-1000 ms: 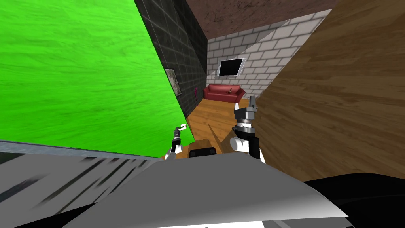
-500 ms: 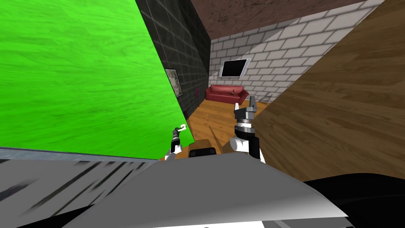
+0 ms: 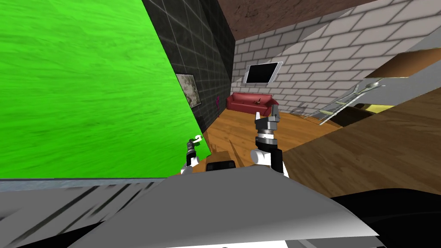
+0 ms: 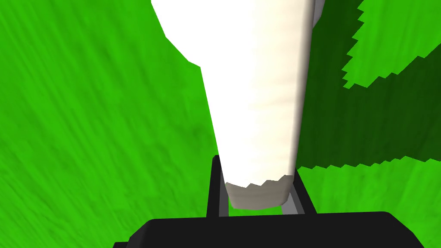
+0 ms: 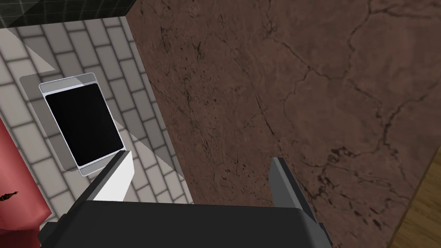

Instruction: Push the door open

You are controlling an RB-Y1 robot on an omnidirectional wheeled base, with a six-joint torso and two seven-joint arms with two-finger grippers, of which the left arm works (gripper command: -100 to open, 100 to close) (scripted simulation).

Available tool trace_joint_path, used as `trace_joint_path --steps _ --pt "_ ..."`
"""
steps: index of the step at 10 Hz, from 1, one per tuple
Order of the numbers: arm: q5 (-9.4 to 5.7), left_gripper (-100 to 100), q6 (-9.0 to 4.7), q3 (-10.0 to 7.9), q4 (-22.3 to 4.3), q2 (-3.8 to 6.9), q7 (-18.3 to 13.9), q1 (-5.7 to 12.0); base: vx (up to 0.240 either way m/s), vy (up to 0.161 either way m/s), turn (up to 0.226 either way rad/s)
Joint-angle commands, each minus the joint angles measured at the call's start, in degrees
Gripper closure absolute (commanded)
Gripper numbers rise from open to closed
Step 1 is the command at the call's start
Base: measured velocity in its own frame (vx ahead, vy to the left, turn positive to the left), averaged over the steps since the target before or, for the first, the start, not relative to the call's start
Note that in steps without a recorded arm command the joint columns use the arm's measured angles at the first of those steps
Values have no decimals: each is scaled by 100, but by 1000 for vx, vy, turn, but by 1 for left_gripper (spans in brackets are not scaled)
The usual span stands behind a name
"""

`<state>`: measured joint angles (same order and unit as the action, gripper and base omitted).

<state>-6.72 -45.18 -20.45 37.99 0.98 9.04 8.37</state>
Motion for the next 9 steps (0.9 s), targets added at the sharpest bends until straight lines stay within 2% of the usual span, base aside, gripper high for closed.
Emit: trace_joint_path --steps 1,6,7,8,9 --pt "-63 100 -72 -120 -22 -36 74 61 215 -54 108" --pt "-170 100 -88 -326 -3 -334 245 73 168 -59 72" --pt "-183 100 -51 -372 70 -270 250 -24 58 -19 65" --pt "-247 100 -63 -484 85 -92 291 -36 136 12 31" --pt "-260 100 -65 -504 88 -65 299 -35 181 7 23"
